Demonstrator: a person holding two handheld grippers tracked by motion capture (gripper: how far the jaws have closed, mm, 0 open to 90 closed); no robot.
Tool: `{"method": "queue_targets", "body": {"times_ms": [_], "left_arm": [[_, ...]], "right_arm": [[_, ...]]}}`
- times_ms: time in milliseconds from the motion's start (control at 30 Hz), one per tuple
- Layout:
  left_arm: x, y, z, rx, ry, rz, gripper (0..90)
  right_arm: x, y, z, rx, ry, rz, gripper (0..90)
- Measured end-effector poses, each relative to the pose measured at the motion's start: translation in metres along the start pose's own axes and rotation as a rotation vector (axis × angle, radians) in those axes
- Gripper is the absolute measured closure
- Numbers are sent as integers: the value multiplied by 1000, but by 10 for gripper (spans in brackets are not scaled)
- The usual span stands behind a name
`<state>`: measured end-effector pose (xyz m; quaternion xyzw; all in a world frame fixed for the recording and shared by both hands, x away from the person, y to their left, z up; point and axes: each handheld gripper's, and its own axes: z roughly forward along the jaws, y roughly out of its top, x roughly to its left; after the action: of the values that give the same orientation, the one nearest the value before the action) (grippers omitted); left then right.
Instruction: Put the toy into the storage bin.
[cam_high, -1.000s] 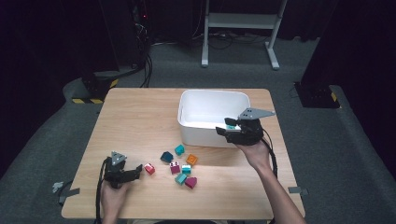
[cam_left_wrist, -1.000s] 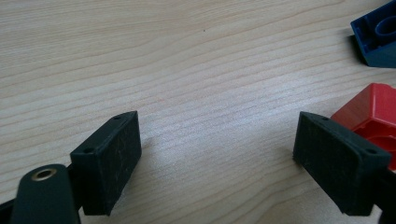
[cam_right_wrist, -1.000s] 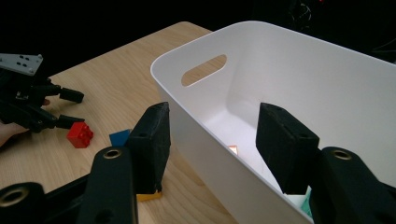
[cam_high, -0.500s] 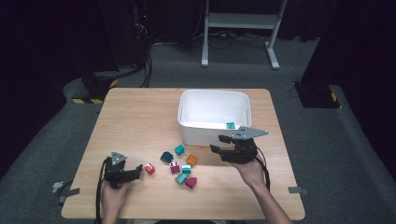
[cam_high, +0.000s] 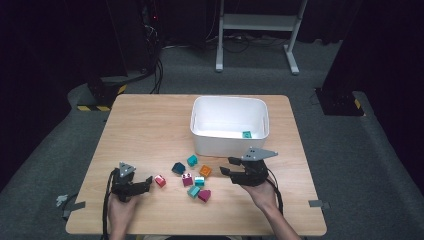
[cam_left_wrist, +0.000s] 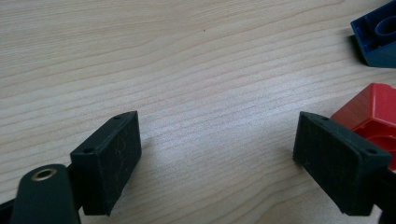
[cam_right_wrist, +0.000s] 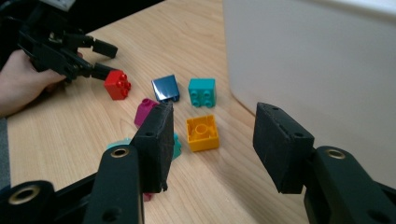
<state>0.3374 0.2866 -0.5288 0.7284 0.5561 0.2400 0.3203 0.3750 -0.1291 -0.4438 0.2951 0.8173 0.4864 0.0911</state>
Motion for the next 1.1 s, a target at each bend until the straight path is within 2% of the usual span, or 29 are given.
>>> {"method": "queue_targets", "body": {"times_ms": [233,433,467,700,733,1100], "left_arm": [[0,0,0,0,0,0,152],[0,0,0,0,0,-1,152],[0,0,0,0,0,0,152],[0,0,0,0,0,0,152],[0,0,0,0,0,0,152],[0,0,0,0,0,0,152]], "right_arm": [[3,-11,21,23,1,-4,512],[4,-14,34,41,2,-2,512],[5,-14,42,51,-4,-9,512],[2,-16,58,78,-7,5,527],[1,-17,64,88,-15,8,532],[0,-18,81,105,-11,16,505]]}}
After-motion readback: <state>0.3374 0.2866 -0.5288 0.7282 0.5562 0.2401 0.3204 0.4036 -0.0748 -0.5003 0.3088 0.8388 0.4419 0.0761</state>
